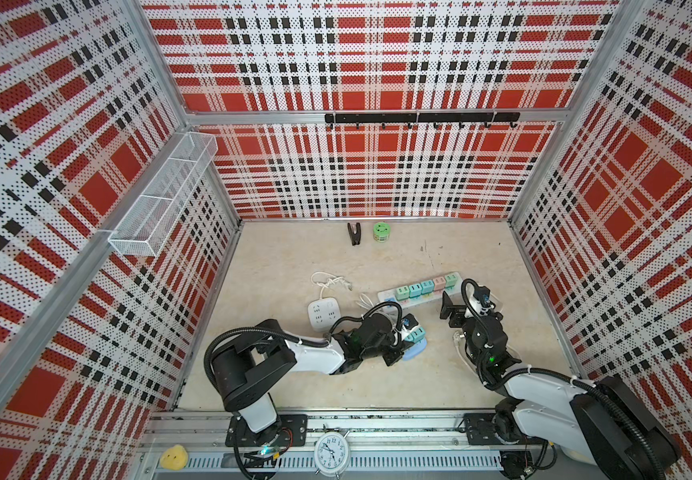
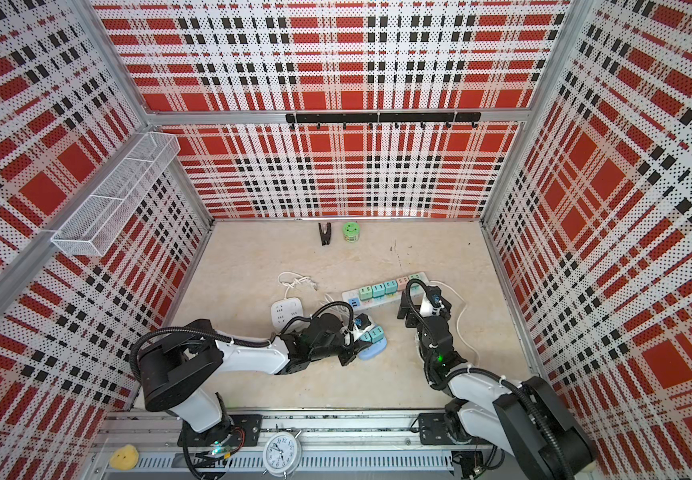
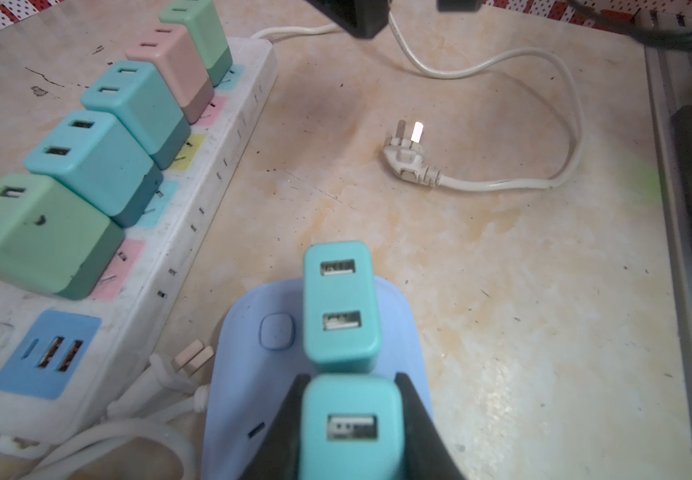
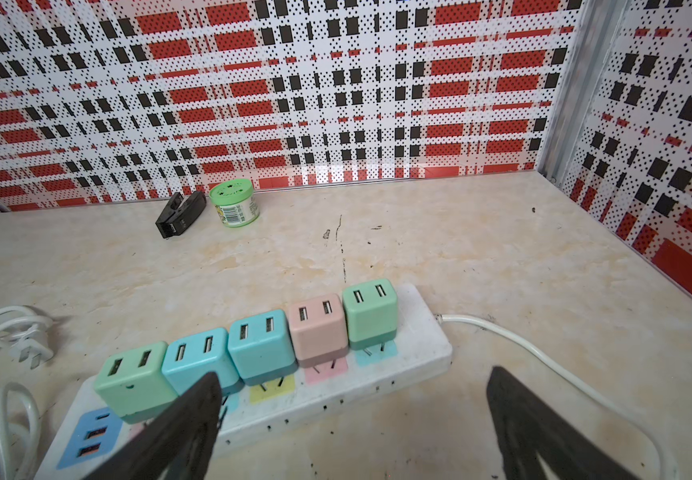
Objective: Insert the plug
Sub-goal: 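Move the teal adapter over the round light-blue strip with the left gripper, then lower the teal adapter into a socket of the blue strip with the left gripper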
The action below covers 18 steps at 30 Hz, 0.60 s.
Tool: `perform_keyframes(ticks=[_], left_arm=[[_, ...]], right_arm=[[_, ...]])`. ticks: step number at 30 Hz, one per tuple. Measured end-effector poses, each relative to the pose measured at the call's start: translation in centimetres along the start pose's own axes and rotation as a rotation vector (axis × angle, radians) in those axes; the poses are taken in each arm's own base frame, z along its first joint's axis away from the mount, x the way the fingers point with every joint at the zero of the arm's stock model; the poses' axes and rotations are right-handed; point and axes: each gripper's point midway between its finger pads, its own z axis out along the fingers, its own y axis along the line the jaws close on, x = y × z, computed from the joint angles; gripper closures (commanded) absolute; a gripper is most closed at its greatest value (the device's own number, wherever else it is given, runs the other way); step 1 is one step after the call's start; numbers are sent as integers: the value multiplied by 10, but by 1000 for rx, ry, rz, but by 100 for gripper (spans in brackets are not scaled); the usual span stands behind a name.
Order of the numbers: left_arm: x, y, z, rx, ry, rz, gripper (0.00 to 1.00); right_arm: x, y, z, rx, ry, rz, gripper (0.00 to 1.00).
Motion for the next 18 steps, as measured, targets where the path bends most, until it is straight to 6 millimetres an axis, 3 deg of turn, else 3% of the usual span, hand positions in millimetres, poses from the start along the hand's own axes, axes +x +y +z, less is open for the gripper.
perform_keyframes(ticks=[9, 18], left_arm=[[-5, 2, 9, -11, -38, 19, 100], [-6, 6, 13, 12, -73, -72, 100]], right_arm=[[4, -1, 0, 3, 16, -7, 0], [-2, -1, 3, 8, 10, 11, 0]])
